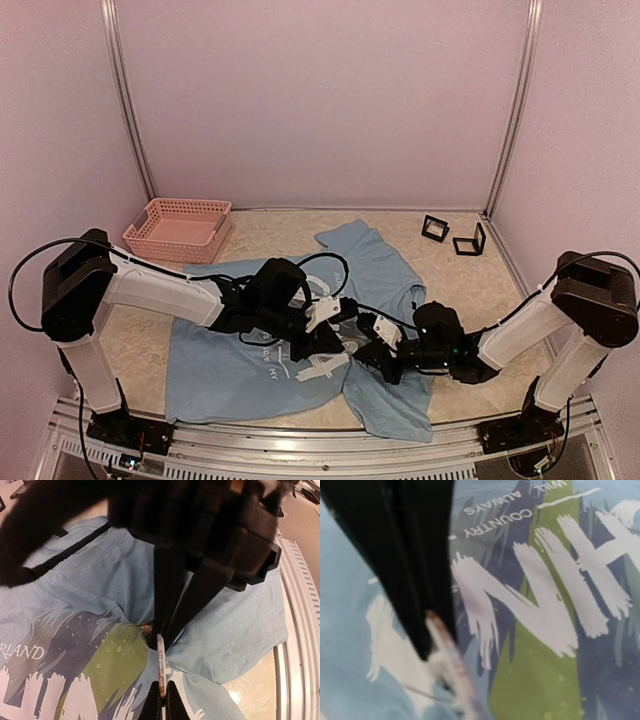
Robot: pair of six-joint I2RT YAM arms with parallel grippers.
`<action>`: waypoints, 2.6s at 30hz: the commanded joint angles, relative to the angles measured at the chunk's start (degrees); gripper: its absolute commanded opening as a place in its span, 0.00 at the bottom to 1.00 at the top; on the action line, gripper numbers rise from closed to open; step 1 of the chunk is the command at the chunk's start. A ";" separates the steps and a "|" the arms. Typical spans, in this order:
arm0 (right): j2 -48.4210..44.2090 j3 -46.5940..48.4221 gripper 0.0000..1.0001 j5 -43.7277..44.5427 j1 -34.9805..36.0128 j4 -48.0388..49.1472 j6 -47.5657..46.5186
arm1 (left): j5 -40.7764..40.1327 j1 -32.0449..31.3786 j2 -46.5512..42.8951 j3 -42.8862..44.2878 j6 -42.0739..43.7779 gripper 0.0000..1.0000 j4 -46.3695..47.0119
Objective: Pin the brooch onto the clothing
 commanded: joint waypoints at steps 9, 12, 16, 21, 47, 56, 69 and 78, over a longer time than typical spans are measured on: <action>-5.56 -2.99 0.52 -7.79 -3.21 4.85 -6.95 | 2.75 -1.10 -2.14 -0.08 1.02 0.00 -1.22; -3.02 -2.52 0.52 -10.54 -3.34 7.67 -8.02 | 2.56 -1.10 -2.21 -0.25 0.96 0.00 -0.99; -0.42 -3.54 0.52 -13.42 -3.39 13.98 -9.18 | 2.77 -0.97 -2.52 -0.88 0.83 0.00 -0.17; 3.36 -0.83 0.46 -13.09 -3.39 14.98 -8.22 | 2.97 -0.98 -2.54 -0.83 0.81 0.00 -0.01; 4.30 1.48 0.22 -8.97 -4.82 11.70 -3.01 | 4.07 -0.93 -2.81 -1.01 1.09 0.00 -0.13; 3.64 2.14 0.16 -8.63 -6.10 10.33 0.02 | 4.22 -1.14 -2.72 -0.83 1.18 0.00 -0.66; 3.04 0.48 0.09 -12.71 -8.46 13.04 5.18 | 3.57 -1.27 -2.62 -0.91 1.36 0.00 -1.22; 1.15 -0.17 0.33 -13.63 -8.52 10.74 2.60 | 1.26 -1.23 -2.62 -0.91 1.34 0.00 -0.96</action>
